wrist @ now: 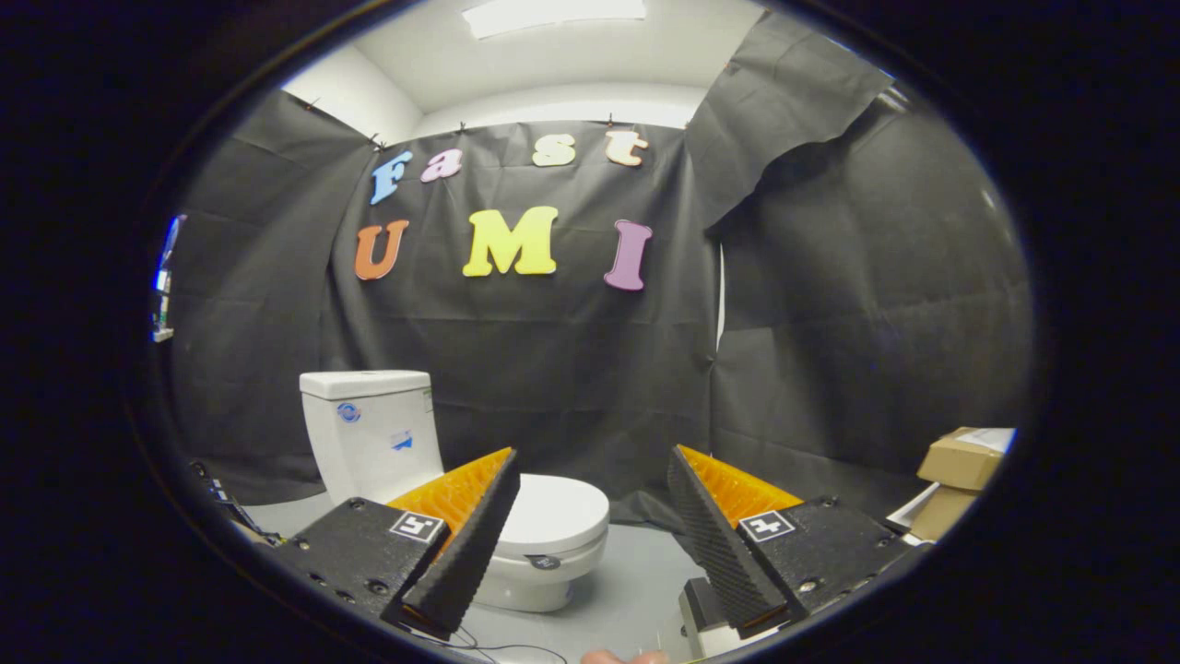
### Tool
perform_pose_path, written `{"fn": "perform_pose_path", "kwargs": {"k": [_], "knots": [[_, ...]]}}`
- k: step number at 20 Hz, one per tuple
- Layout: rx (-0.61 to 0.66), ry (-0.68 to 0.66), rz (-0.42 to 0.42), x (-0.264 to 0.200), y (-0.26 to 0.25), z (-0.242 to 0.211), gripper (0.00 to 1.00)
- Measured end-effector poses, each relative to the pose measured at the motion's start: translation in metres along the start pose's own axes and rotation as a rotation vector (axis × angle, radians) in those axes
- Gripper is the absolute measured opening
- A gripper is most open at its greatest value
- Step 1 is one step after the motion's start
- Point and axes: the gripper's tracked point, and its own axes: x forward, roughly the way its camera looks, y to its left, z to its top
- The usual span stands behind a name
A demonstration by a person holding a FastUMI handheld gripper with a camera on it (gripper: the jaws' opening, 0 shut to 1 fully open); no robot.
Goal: Open the toilet lid.
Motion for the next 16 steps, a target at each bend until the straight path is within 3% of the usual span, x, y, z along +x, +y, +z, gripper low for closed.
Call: {"fn": "perform_pose_path", "kwargs": {"k": [6, 9, 16], "knots": [[-0.028, 0.025, 0.054, 0.002, 0.008, -0.007, 1.00], [0.022, 0.038, 0.060, 0.006, 0.018, -0.005, 1.00], [0.138, 0.198, 0.130, 0.054, 0.077, -0.045, 1.00]]}}
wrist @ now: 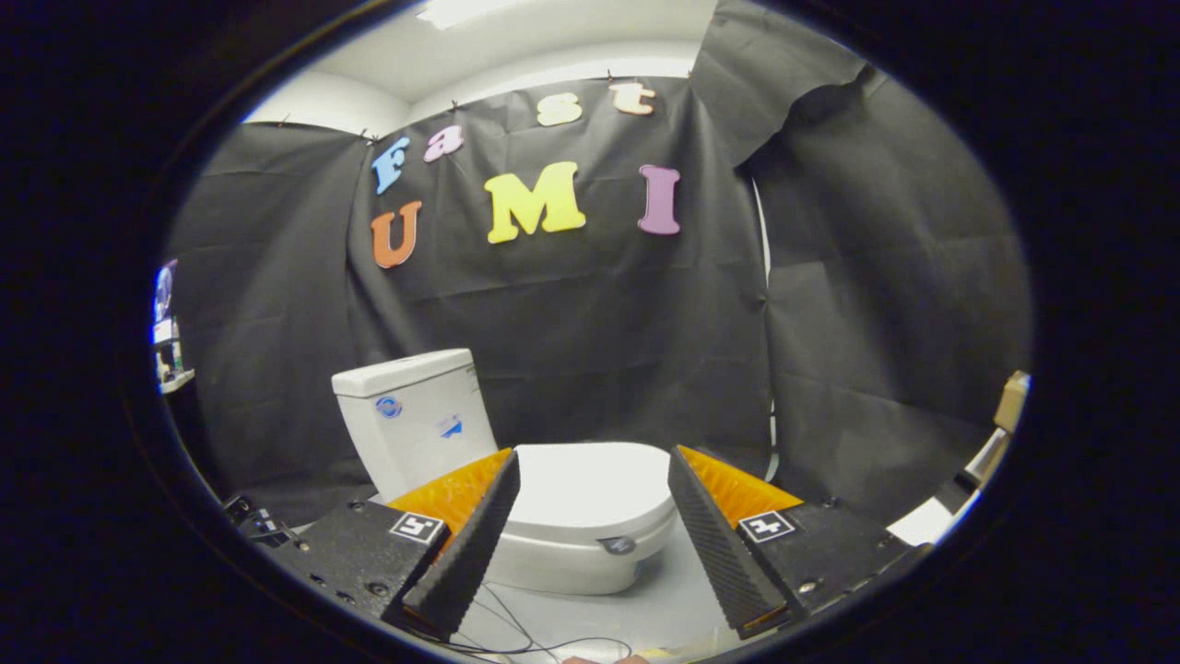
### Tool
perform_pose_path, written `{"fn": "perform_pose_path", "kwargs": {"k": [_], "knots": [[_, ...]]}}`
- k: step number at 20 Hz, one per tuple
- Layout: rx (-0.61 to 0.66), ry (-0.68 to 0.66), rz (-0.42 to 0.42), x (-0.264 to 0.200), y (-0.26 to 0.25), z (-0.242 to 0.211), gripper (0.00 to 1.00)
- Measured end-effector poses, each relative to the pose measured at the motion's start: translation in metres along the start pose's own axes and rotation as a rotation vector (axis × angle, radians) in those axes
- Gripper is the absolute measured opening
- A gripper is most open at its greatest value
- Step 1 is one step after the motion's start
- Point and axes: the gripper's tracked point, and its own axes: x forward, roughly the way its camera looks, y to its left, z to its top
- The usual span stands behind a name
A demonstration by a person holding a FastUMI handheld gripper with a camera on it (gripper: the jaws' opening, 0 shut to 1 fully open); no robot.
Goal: Open the toilet lid.
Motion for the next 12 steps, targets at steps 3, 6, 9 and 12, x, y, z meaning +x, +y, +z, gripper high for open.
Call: {"fn": "perform_pose_path", "kwargs": {"k": [3, 6, 9, 12], "knots": [[0.057, 0.091, 0.024, 0.034, 0.014, -0.033, 1.00], [0.142, 0.183, 0.012, 0.066, 0.009, -0.066, 1.00], [0.338, 0.333, 0.036, 0.102, 0.015, -0.102, 0.99], [0.507, 0.416, 0.030, 0.123, 0.001, -0.136, 0.98]]}}
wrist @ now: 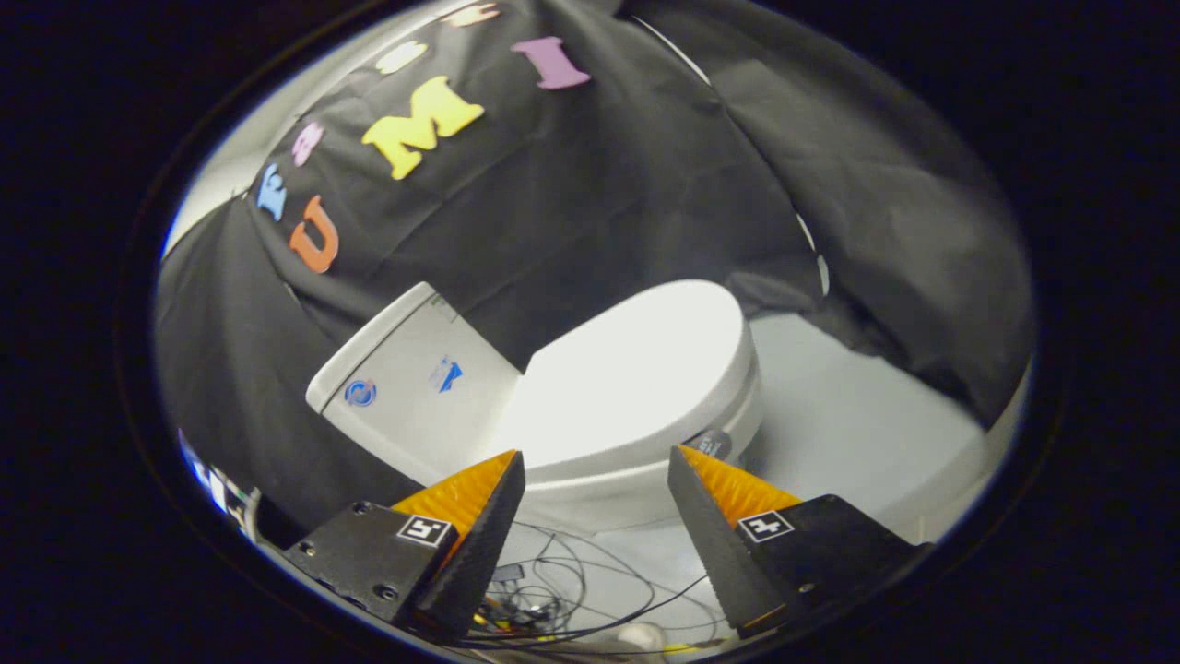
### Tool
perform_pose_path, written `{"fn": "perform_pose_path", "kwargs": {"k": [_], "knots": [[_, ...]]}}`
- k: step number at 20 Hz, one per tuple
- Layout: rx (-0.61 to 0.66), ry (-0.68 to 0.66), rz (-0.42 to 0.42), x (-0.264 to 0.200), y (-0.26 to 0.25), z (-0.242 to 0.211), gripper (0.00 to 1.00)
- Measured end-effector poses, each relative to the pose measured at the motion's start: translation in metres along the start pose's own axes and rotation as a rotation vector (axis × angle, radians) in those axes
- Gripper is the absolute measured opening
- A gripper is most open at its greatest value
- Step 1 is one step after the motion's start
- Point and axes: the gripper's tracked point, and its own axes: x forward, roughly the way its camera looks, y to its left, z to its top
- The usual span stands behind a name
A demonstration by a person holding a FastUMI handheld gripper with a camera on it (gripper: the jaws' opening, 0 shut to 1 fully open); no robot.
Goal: Open the toilet lid.
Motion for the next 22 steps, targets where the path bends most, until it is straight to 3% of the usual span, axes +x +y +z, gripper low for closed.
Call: {"fn": "perform_pose_path", "kwargs": {"k": [3, 6, 9, 18, 22], "knots": [[0.069, 0.008, -0.020, 0.020, -0.015, 0.004, 0.97], [0.231, 0.045, 0.015, 0.040, -0.026, 0.012, 0.96], [0.339, 0.067, -0.006, 0.054, -0.056, 0.009, 0.92], [0.410, 0.129, -0.108, 0.092, -0.108, -0.008, 0.75], [0.423, 0.155, -0.091, 0.099, -0.114, -0.011, 0.63]]}}
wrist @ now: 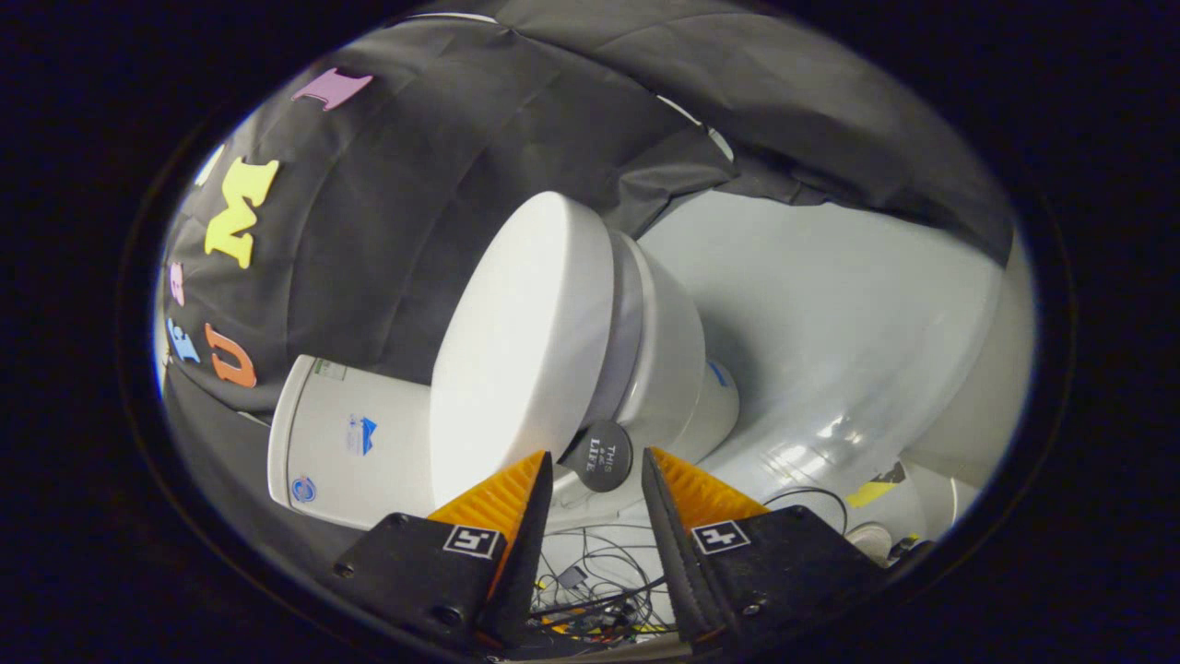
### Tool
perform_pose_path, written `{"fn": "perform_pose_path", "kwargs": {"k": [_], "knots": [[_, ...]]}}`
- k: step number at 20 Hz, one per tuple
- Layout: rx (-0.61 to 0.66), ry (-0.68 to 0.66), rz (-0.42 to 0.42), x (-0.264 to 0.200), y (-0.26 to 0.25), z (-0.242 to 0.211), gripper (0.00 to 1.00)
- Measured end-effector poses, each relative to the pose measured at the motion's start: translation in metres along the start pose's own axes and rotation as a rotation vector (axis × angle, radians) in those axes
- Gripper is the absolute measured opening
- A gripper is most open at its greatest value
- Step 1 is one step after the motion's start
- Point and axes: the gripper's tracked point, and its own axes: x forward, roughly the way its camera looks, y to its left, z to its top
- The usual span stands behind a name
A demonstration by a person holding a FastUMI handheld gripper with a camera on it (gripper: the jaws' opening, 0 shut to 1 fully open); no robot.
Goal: Open the toilet lid.
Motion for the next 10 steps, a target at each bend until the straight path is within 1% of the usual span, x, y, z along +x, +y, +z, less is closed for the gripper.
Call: {"fn": "perform_pose_path", "kwargs": {"k": [3, 4, 5, 7, 9, 10], "knots": [[0.006, 0.016, 0.005, 0.008, 0.000, -0.001, 0.57], [0.012, 0.023, -0.001, 0.011, -0.002, -0.002, 0.52], [0.025, 0.026, -0.002, 0.013, -0.004, -0.001, 0.51], [0.056, 0.024, 0.023, 0.011, -0.001, 0.004, 0.47], [0.062, 0.026, 0.017, 0.017, -0.004, 0.002, 0.38], [0.067, 0.039, 0.017, 0.016, -0.003, -0.001, 0.32]]}}
